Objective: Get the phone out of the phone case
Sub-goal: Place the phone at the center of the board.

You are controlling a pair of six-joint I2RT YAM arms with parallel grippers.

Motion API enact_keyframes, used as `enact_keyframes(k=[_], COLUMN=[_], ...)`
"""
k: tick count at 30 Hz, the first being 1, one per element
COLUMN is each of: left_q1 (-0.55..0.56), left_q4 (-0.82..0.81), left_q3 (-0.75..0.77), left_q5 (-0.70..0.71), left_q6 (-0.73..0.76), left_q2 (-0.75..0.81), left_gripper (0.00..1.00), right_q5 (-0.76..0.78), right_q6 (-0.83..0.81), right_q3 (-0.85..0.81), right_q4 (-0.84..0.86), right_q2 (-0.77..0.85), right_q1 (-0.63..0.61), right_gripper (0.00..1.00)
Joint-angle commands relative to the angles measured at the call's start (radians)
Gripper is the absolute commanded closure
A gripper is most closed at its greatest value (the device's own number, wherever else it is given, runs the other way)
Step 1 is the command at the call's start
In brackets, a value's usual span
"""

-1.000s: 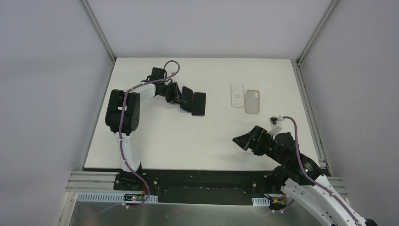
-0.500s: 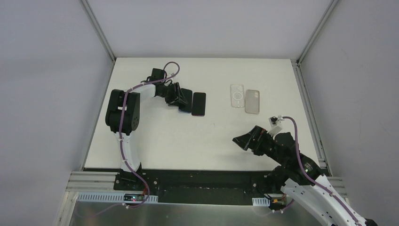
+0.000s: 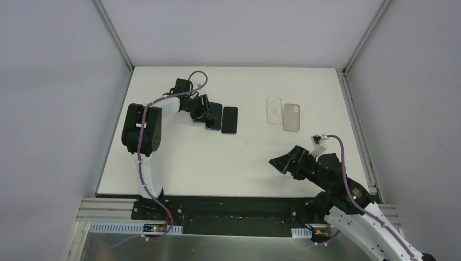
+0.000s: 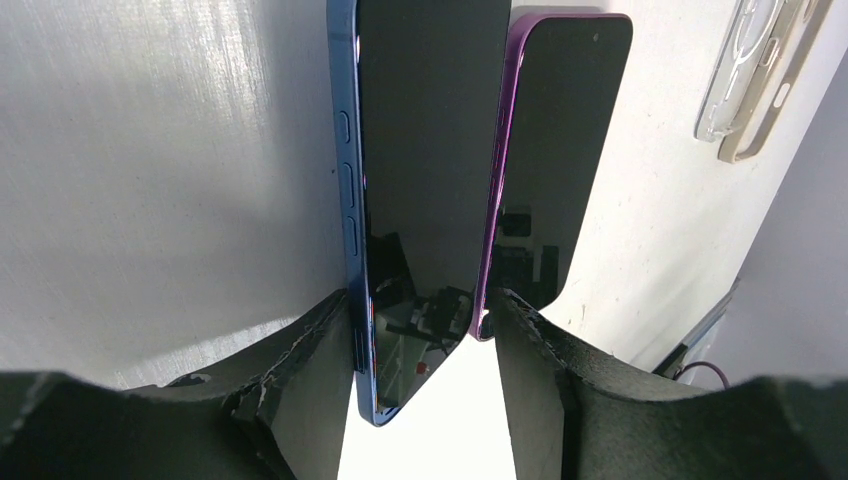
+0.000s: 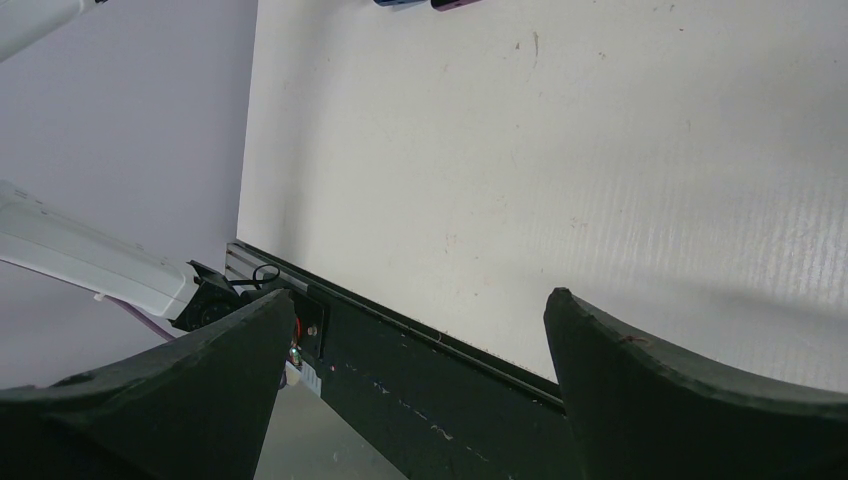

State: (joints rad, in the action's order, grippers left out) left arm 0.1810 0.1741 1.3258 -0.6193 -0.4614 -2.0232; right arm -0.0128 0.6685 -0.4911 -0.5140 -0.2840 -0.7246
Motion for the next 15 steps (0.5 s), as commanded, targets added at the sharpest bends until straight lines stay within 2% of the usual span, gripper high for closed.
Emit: enact_keyframes(k=[1,5,7,9,15], left_q1=[-0.015,-0.015,-0.015,-0.015,-0.018], left_q4=[0.014,0.016,0.018,0.019,0.022], left_q3=[-0.005,-0.011,-0.011,-0.012,-0.016], left_q5=[0.035,0.064,0.076,0.086,0.128], left_q6=[0.025,0.036,0.036,0.038,0.046], left_q2=[0.047,0.056,0.060,0.064,0.081], left_gripper=[0.47,0.44,0.36,0.32,0.28], right_q5=[0.007,0.007,0.007,0.007,0.007], right_q6=[-0.007,-0.009,-0.010,-0.010,-0.010], right_q3=[-0.032,-0.038,-0.038,-0.038,-0.040], right_q4=[0.001,0.002,0.000,0.000,-0.001], right_q2=[-0.003,-0.013,-0.015,-0.015,-0.013], right_q1=[-0.002,-0.003,-0.002,-0.002,-0.003], right_gripper=[0.01,0.01,0.01,0.01,0.01])
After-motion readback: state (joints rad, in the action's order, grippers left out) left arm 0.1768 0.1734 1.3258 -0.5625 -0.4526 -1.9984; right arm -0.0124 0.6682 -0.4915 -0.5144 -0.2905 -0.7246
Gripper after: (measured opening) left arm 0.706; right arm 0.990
